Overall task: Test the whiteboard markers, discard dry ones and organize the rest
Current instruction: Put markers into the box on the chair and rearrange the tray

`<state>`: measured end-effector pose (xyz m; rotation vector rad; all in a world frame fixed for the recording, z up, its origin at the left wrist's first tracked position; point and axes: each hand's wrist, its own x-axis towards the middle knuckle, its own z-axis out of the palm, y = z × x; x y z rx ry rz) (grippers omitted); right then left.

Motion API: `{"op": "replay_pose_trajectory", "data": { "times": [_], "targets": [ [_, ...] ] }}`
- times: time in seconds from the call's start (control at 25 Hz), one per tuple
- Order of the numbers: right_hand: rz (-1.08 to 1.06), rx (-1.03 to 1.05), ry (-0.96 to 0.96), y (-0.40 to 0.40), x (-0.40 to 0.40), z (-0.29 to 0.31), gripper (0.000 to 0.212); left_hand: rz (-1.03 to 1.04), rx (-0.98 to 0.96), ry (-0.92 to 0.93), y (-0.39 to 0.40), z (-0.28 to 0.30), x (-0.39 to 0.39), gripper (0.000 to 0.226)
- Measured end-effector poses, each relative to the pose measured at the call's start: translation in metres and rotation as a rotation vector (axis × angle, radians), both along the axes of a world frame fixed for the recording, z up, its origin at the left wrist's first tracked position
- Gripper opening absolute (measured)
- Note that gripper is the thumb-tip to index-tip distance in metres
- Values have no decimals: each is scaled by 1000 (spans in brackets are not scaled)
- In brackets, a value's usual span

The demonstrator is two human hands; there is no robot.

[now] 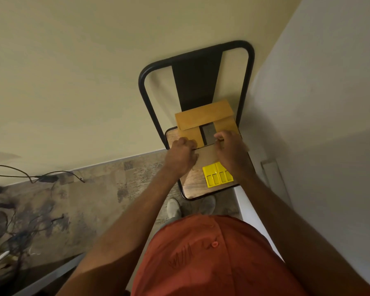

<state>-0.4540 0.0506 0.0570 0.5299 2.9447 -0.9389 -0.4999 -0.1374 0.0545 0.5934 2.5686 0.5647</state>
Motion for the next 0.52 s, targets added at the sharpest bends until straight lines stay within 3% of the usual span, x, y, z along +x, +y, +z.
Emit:
{"op": "replay_pose_trajectory", "data": {
  "times": [0.12,0.36,0.52],
  "targets": [
    [51,47,-100,-5,-1,-9,27,-38,-187,102,4,-3,2,55],
    [194,39,-253,-29,-19,-21,43,74,-206,161,5,-10,6,80],
    [58,-243,-284,-32,-26,-23,40,165,-111,118,4,-12,8,103]
  ]
}}
